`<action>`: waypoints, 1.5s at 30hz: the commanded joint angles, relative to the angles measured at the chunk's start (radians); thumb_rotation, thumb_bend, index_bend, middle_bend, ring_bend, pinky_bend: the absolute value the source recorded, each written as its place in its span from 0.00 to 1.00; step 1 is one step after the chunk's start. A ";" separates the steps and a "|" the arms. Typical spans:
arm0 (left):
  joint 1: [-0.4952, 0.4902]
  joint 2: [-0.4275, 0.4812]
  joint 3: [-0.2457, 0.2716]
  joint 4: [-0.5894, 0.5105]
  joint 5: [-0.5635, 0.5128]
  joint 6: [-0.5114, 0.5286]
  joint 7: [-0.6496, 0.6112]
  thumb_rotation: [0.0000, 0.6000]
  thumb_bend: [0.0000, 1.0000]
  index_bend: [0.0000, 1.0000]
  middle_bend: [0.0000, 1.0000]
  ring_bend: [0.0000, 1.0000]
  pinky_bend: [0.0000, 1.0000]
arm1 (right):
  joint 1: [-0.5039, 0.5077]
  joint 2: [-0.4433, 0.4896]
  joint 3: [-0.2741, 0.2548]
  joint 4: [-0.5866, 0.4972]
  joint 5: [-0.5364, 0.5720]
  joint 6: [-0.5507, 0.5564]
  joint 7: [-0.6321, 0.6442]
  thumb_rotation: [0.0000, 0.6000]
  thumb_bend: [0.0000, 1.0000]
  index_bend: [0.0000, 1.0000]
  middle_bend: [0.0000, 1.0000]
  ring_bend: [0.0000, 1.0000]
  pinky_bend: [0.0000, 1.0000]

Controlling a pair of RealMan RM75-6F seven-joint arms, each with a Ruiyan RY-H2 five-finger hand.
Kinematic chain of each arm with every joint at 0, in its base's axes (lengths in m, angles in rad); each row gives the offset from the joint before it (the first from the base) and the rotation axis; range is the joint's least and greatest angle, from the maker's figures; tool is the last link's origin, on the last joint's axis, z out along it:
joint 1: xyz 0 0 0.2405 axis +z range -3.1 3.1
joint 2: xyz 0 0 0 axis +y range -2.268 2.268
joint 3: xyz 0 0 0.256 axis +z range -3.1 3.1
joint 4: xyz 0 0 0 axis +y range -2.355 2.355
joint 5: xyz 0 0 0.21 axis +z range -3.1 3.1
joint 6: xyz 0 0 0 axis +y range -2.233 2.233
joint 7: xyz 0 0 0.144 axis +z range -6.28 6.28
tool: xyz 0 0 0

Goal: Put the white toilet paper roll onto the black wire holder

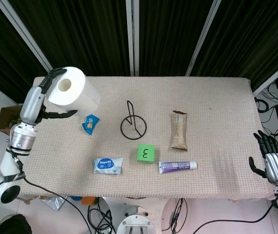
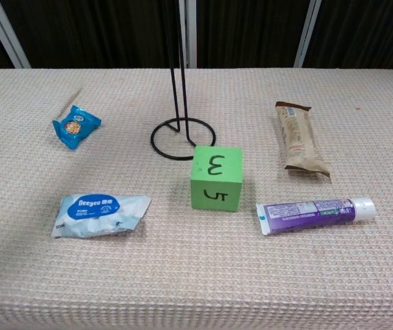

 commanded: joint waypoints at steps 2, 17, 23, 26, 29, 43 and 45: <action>-0.098 -0.033 -0.052 -0.019 -0.102 -0.098 0.078 1.00 0.20 0.21 0.38 0.43 0.45 | -0.002 0.001 0.003 0.001 0.001 0.007 0.003 1.00 0.45 0.00 0.00 0.00 0.00; -0.216 -0.221 -0.053 0.011 -0.188 -0.114 0.240 1.00 0.20 0.19 0.38 0.43 0.45 | -0.012 -0.012 0.004 0.056 0.014 0.003 0.062 1.00 0.48 0.00 0.00 0.00 0.00; -0.246 -0.261 -0.073 0.017 -0.220 -0.111 0.276 1.00 0.20 0.19 0.38 0.44 0.45 | -0.013 -0.015 0.005 0.072 0.015 0.002 0.077 1.00 0.48 0.00 0.00 0.00 0.00; -0.255 -0.270 -0.075 0.014 -0.225 -0.112 0.289 1.00 0.20 0.19 0.38 0.44 0.44 | -0.012 -0.017 0.005 0.077 0.016 -0.001 0.082 1.00 0.48 0.00 0.00 0.00 0.00; -0.260 -0.281 -0.074 0.013 -0.228 -0.112 0.299 1.00 0.20 0.20 0.38 0.44 0.44 | -0.012 -0.021 0.005 0.084 0.016 -0.004 0.086 1.00 0.48 0.00 0.00 0.00 0.00; -0.275 -0.335 -0.052 0.062 -0.218 -0.116 0.319 1.00 0.20 0.20 0.38 0.44 0.44 | -0.016 -0.027 0.007 0.111 0.021 -0.005 0.114 1.00 0.48 0.00 0.00 0.00 0.00; -0.278 -0.346 -0.044 0.076 -0.204 -0.108 0.334 1.00 0.20 0.20 0.38 0.44 0.44 | -0.016 -0.029 0.007 0.116 0.022 -0.006 0.118 1.00 0.48 0.00 0.00 0.00 0.00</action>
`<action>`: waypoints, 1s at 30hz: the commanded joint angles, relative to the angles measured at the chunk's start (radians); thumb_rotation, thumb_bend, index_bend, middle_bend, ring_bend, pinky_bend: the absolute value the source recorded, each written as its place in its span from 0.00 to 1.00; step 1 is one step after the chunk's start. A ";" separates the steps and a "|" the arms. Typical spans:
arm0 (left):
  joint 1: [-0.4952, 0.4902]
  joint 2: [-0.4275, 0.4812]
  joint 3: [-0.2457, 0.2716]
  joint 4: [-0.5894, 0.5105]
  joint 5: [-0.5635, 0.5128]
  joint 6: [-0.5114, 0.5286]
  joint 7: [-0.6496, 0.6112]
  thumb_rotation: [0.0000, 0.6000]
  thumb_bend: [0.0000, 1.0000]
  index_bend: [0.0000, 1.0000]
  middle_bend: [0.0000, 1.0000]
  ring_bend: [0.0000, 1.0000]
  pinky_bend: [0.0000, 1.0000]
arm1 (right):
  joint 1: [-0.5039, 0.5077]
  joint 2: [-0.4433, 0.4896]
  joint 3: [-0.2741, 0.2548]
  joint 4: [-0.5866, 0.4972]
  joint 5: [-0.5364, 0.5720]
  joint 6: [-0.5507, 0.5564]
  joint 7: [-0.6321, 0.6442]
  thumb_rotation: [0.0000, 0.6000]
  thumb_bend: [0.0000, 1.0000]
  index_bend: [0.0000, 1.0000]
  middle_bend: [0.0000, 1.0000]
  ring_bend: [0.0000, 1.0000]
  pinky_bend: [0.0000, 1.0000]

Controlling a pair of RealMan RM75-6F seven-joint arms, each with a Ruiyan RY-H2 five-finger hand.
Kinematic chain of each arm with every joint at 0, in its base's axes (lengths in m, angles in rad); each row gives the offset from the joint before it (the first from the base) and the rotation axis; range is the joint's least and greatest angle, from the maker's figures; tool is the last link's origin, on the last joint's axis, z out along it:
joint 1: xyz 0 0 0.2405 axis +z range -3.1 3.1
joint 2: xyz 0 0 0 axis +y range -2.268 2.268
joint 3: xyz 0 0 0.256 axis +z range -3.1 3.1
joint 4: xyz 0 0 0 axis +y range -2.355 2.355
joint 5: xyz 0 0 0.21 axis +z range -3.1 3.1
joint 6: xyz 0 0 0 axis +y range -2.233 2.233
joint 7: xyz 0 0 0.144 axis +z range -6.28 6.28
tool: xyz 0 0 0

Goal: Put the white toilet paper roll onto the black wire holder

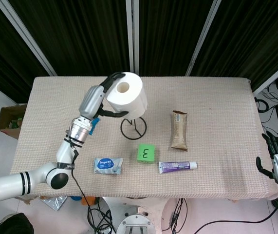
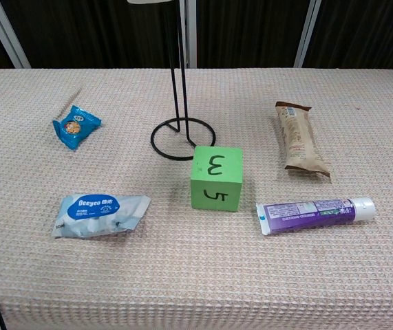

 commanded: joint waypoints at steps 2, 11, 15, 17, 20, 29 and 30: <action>-0.007 -0.026 0.026 0.042 0.050 0.025 0.042 1.00 0.20 0.20 0.38 0.44 0.44 | 0.001 -0.003 0.000 0.006 -0.001 -0.003 0.003 1.00 0.48 0.00 0.00 0.00 0.00; -0.017 -0.094 0.066 0.133 0.106 0.032 0.055 1.00 0.20 0.20 0.38 0.44 0.44 | 0.001 -0.006 0.000 0.008 -0.001 -0.004 0.000 1.00 0.48 0.00 0.00 0.00 0.00; -0.017 -0.110 0.076 0.158 0.107 0.021 0.051 1.00 0.20 0.20 0.38 0.44 0.44 | 0.001 -0.007 -0.001 0.009 -0.001 -0.006 0.001 1.00 0.48 0.00 0.00 0.00 0.00; -0.015 -0.121 0.088 0.175 0.114 0.018 0.054 1.00 0.20 0.20 0.38 0.44 0.44 | 0.002 -0.009 -0.001 0.012 -0.001 -0.007 0.003 1.00 0.48 0.00 0.00 0.00 0.00; -0.012 -0.144 0.102 0.203 0.125 0.019 0.047 1.00 0.20 0.20 0.38 0.44 0.44 | 0.002 -0.011 -0.003 0.016 -0.002 -0.010 0.004 1.00 0.48 0.00 0.00 0.00 0.00; -0.013 -0.215 0.131 0.302 0.161 0.011 0.009 1.00 0.20 0.20 0.38 0.44 0.43 | 0.001 -0.009 -0.005 0.009 -0.004 -0.010 -0.002 1.00 0.48 0.00 0.00 0.00 0.00; -0.012 -0.222 0.135 0.315 0.166 0.012 0.004 1.00 0.20 0.20 0.38 0.44 0.43 | 0.000 -0.008 -0.006 0.008 -0.004 -0.011 -0.002 1.00 0.48 0.00 0.00 0.00 0.00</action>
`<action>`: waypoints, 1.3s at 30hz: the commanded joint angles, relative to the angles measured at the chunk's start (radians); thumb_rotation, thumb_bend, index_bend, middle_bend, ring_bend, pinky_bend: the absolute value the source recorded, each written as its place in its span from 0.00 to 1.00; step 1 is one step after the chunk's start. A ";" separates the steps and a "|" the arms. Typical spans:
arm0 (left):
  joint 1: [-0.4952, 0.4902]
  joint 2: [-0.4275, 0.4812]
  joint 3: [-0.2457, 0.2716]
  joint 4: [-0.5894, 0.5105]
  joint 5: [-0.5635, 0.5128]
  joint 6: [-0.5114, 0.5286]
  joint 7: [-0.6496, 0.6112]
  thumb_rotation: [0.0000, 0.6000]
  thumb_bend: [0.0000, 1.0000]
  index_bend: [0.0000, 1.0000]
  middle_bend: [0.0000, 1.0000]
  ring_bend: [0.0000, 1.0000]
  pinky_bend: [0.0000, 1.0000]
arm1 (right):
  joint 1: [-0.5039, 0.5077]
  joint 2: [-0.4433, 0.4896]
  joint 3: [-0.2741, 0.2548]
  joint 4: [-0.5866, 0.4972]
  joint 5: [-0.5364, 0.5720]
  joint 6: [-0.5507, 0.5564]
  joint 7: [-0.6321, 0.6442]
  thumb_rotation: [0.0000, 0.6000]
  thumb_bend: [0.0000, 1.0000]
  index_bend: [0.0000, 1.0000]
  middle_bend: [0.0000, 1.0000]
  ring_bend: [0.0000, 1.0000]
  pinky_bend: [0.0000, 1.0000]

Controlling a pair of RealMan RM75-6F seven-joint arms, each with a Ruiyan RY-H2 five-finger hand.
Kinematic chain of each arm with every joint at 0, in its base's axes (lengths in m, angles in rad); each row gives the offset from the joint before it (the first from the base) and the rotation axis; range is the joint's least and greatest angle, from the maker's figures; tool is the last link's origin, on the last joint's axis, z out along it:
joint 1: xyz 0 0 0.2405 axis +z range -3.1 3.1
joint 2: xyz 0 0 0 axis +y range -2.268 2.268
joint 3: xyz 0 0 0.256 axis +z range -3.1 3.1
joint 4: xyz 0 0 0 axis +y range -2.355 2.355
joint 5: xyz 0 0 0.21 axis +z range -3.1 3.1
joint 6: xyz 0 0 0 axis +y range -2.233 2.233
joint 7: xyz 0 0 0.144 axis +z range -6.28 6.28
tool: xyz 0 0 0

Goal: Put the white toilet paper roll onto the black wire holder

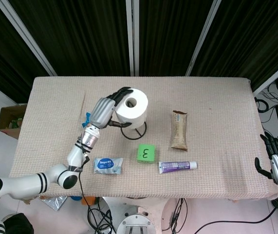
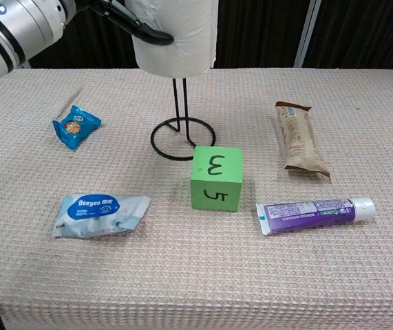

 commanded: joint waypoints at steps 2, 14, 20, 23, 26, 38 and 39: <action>0.005 -0.037 0.019 0.061 0.024 0.001 -0.033 1.00 0.20 0.20 0.38 0.43 0.43 | 0.000 0.001 -0.001 -0.003 0.001 -0.004 -0.003 1.00 0.48 0.00 0.00 0.00 0.00; 0.019 -0.139 0.063 0.233 0.088 -0.004 -0.182 1.00 0.19 0.07 0.25 0.32 0.41 | 0.005 -0.001 -0.005 -0.017 0.000 -0.016 -0.024 1.00 0.48 0.00 0.00 0.00 0.00; 0.021 -0.144 0.066 0.265 0.124 0.004 -0.247 1.00 0.10 0.00 0.00 0.07 0.25 | 0.006 0.001 -0.002 -0.018 0.003 -0.018 -0.027 1.00 0.48 0.00 0.00 0.00 0.00; 0.025 -0.143 0.066 0.269 0.132 0.008 -0.260 1.00 0.08 0.00 0.00 0.06 0.24 | 0.007 0.000 -0.002 -0.018 0.002 -0.020 -0.029 1.00 0.48 0.00 0.00 0.00 0.00; 0.030 -0.140 0.067 0.266 0.139 0.015 -0.261 1.00 0.07 0.00 0.00 0.06 0.23 | 0.008 -0.001 -0.003 -0.019 0.000 -0.021 -0.031 1.00 0.48 0.00 0.00 0.00 0.00; 0.138 0.019 0.112 0.127 0.172 0.100 -0.229 1.00 0.07 0.00 0.00 0.06 0.23 | 0.005 0.009 0.001 -0.034 0.001 -0.008 -0.041 1.00 0.48 0.00 0.00 0.00 0.00; 0.160 0.055 0.125 0.100 0.171 0.107 -0.217 1.00 0.07 0.00 0.00 0.06 0.23 | 0.004 0.010 0.001 -0.034 0.001 -0.006 -0.041 1.00 0.48 0.00 0.00 0.00 0.00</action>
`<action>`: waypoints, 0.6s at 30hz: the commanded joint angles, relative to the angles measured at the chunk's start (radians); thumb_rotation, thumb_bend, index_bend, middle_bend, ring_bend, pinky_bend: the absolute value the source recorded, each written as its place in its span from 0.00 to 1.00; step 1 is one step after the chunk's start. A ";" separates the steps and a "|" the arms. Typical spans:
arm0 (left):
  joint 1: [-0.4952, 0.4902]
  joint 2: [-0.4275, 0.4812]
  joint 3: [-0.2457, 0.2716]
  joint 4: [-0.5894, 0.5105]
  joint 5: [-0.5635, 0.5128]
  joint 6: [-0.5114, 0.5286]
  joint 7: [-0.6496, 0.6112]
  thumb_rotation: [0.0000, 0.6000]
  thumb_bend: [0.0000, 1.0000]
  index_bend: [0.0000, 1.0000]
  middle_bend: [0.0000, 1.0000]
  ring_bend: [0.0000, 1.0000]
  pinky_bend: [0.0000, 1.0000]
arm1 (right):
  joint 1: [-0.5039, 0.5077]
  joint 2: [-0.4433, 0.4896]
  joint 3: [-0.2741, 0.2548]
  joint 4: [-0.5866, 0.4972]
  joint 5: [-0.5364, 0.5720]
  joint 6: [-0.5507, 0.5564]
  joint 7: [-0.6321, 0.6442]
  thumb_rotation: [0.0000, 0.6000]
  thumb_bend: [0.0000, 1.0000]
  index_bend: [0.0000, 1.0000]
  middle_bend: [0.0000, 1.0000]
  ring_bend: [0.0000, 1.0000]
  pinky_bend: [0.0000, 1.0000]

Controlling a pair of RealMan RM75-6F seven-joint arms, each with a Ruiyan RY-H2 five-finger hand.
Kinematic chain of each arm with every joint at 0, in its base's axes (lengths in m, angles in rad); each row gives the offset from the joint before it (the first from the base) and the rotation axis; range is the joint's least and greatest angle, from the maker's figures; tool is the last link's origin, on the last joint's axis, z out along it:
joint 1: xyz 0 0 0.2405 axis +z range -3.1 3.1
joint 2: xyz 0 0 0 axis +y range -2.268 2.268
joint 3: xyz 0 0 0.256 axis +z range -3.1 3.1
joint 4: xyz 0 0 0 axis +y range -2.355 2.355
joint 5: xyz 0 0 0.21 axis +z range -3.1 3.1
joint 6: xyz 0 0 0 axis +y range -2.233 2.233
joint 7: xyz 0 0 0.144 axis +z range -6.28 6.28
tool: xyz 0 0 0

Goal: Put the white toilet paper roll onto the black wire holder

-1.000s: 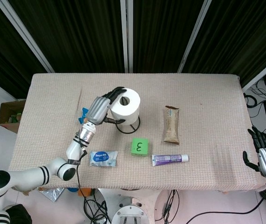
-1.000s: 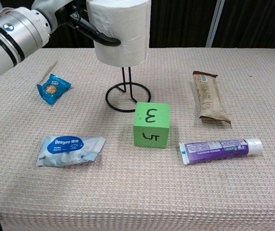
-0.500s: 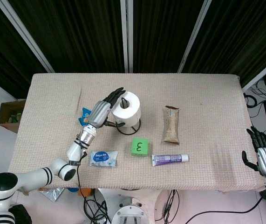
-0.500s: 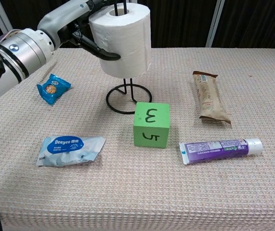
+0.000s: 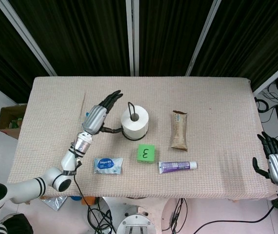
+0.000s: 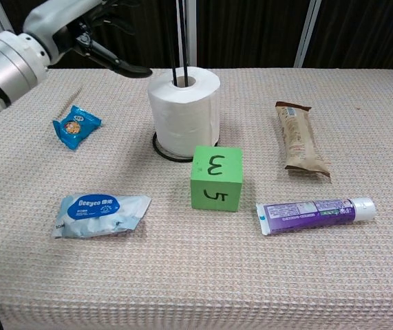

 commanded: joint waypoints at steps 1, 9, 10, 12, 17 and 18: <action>0.094 0.145 0.053 -0.111 0.008 0.045 0.044 1.00 0.06 0.00 0.00 0.06 0.23 | -0.003 0.003 0.001 -0.001 0.000 0.007 0.000 1.00 0.48 0.00 0.00 0.00 0.00; 0.411 0.406 0.270 -0.140 0.111 0.333 0.315 0.73 0.06 0.09 0.06 0.06 0.25 | -0.033 0.013 -0.013 -0.023 -0.003 0.038 -0.099 1.00 0.46 0.00 0.00 0.00 0.00; 0.452 0.407 0.290 -0.109 0.118 0.373 0.351 0.74 0.06 0.09 0.06 0.06 0.25 | -0.039 0.019 -0.015 -0.036 0.003 0.034 -0.126 1.00 0.45 0.00 0.00 0.00 0.00; 0.541 0.397 0.329 -0.043 0.119 0.445 0.393 0.72 0.06 0.09 0.06 0.06 0.25 | -0.052 0.030 -0.018 -0.066 0.020 0.029 -0.205 1.00 0.43 0.00 0.00 0.00 0.00; 0.676 0.359 0.366 0.073 0.116 0.529 0.328 0.39 0.06 0.09 0.06 0.06 0.24 | -0.077 0.048 -0.014 -0.134 0.051 0.038 -0.364 1.00 0.42 0.00 0.00 0.00 0.00; 0.686 0.353 0.365 0.094 0.122 0.538 0.313 0.37 0.06 0.09 0.06 0.06 0.24 | -0.078 0.052 -0.014 -0.147 0.052 0.039 -0.375 1.00 0.42 0.00 0.00 0.00 0.00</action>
